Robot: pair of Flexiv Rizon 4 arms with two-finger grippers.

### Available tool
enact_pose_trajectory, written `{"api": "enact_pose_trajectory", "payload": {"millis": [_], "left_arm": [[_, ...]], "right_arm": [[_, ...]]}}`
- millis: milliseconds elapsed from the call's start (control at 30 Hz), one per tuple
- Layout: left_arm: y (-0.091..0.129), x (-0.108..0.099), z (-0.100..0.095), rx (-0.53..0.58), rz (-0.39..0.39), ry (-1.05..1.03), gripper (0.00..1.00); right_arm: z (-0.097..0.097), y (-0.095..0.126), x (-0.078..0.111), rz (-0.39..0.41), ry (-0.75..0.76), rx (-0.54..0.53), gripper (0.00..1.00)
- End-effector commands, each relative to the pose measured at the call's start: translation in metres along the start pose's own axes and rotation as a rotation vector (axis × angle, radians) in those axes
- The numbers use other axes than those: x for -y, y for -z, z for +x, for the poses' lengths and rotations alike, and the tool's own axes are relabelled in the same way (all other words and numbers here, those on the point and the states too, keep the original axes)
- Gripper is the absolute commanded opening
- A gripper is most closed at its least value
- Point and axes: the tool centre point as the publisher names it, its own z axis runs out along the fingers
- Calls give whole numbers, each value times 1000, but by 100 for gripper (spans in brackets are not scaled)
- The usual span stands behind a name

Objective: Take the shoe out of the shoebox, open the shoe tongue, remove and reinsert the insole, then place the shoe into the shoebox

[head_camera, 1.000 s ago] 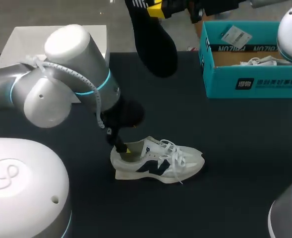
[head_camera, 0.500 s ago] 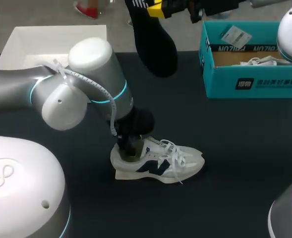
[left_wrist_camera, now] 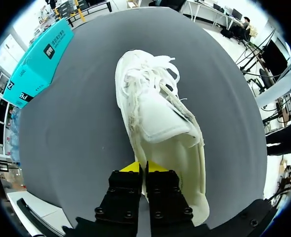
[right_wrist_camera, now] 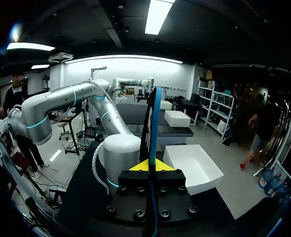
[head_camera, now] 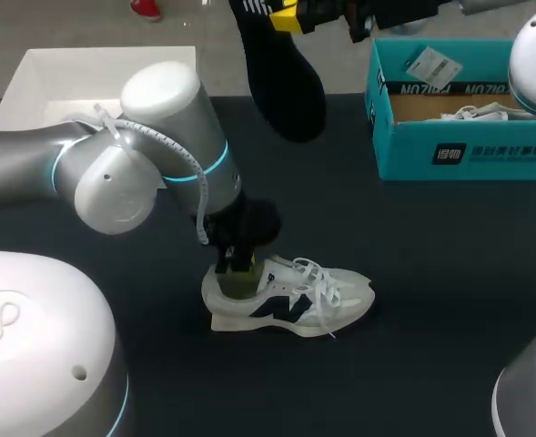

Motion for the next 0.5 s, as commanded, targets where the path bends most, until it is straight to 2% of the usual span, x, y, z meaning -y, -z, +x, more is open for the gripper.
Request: {"api": "enact_pose_trajectory", "payload": {"millis": [33, 500], "left_arm": [[-3, 0, 3, -5, 2, -7, 0], [-5, 1, 0, 6, 1, -14, 0]], "right_arm": [[-1, -2, 0, 1, -1, 0, 0], [-1, -2, 0, 1, -1, 0, 0]]}}
